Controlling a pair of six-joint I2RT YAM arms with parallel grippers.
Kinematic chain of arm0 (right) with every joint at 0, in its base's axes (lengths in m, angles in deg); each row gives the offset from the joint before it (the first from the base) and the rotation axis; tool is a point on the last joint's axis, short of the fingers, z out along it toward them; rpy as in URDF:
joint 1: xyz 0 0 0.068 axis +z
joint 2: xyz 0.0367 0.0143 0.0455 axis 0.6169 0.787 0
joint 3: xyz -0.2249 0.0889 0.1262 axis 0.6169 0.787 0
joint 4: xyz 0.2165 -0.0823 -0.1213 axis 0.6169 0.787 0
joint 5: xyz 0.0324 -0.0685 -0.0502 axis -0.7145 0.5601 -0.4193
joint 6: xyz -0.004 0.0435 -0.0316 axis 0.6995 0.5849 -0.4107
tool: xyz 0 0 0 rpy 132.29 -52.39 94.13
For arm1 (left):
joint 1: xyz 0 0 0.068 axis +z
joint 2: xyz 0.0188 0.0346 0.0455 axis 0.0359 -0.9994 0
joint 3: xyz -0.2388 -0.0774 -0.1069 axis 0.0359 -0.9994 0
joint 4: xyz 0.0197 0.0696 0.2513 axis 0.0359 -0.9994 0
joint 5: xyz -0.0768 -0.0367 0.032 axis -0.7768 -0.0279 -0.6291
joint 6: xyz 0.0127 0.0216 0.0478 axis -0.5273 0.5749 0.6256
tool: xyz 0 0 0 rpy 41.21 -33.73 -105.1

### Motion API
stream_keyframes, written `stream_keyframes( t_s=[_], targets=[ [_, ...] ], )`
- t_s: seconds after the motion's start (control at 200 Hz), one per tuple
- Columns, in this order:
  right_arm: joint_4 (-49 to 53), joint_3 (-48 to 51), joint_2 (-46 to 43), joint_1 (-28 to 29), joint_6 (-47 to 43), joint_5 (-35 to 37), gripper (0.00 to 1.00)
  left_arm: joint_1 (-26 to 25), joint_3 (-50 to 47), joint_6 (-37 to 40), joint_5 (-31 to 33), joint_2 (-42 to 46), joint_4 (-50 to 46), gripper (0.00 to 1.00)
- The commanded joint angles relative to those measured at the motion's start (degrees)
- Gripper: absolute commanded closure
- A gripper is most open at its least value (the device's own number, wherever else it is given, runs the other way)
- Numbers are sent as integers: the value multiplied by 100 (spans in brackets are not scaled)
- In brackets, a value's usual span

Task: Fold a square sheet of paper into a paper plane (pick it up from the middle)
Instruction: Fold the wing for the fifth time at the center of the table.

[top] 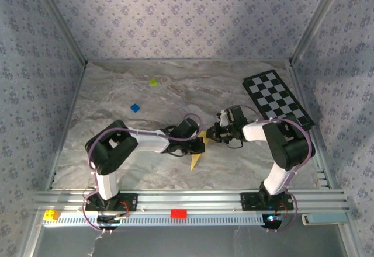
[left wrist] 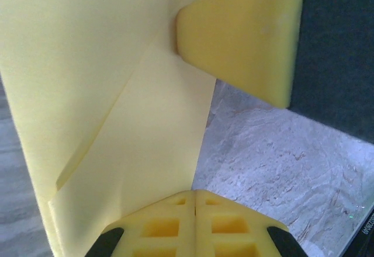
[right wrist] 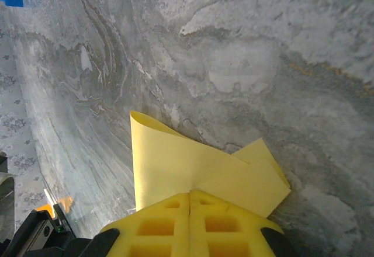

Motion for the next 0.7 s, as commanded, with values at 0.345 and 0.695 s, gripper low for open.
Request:
stream_keyframes(
  t_s=[0.345,0.695],
  targets=[
    [274,311,91,-158,78,317,95,-219,-711,373,-73,1007,-943,90],
    [259,317,73,-149,95,310,95,-223,-267,378,-3,1005,-745,89]
  ],
)
